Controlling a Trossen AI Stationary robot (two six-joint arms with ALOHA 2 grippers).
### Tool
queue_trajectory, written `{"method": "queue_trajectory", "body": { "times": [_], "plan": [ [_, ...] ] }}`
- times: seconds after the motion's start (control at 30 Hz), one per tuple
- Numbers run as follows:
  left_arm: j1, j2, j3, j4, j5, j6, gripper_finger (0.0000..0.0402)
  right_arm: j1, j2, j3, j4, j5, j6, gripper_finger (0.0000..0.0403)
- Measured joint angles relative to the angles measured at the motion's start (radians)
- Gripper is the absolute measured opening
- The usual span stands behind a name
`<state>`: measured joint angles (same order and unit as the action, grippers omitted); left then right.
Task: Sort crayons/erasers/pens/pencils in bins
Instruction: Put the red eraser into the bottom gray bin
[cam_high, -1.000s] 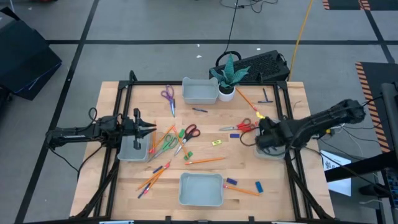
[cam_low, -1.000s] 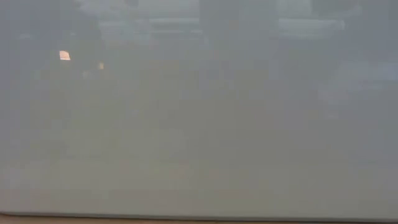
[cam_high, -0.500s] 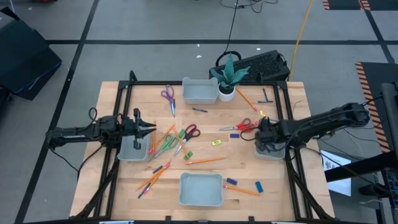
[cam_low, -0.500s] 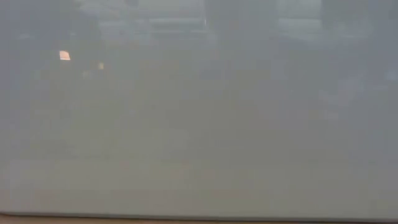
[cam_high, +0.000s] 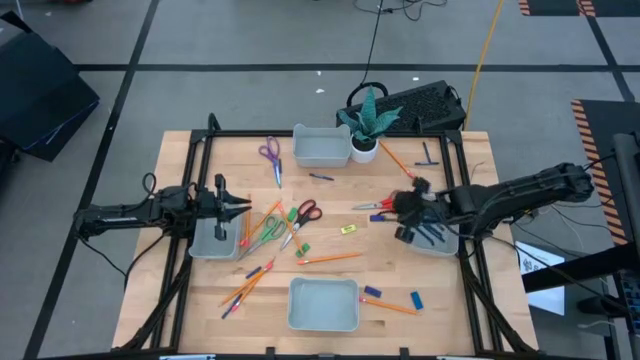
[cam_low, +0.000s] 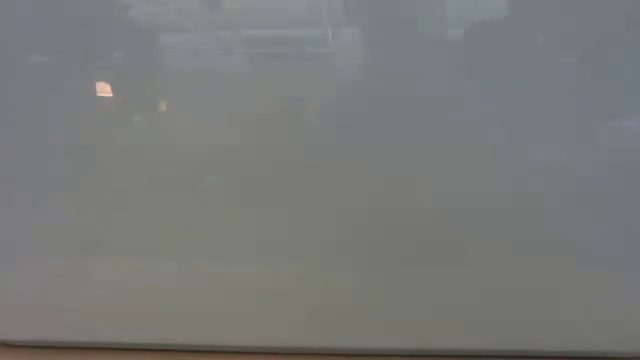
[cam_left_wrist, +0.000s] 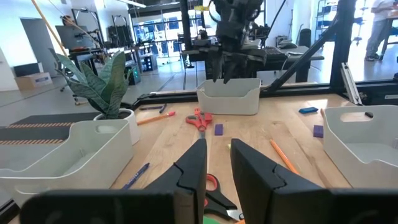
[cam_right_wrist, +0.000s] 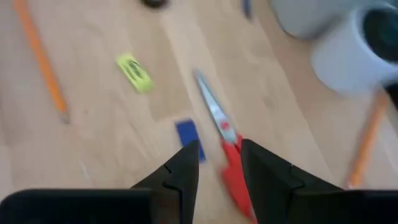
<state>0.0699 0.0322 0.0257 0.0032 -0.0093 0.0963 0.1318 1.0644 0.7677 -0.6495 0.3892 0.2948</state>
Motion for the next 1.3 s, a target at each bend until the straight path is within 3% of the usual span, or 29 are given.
{"method": "queue_trajectory", "body": {
  "times": [0.17,0.43,0.7,1.13,1.3],
  "plan": [
    [0.0,0.0,0.0,0.0,0.0,0.0,0.0076,-0.139,0.108,0.0,0.127,-0.209,-0.176,0.0128],
    [0.0,0.0,0.0,0.0,0.0,0.0,0.0076,-0.284,0.262,0.0,0.107,-0.315,-0.388,0.0129],
    [0.0,0.0,0.0,0.0,0.0,0.0,0.0076,-0.382,0.377,0.0,0.03,-0.368,-0.454,0.012],
    [0.0,0.0,0.0,0.0,0.0,0.0,0.0076,-0.386,0.424,0.002,0.028,-0.333,-0.498,0.0117],
    [0.0,0.0,0.0,0.0,0.0,0.0,0.0076,-0.386,0.425,0.0,0.044,-0.312,-0.493,0.0091]
  ]
}}
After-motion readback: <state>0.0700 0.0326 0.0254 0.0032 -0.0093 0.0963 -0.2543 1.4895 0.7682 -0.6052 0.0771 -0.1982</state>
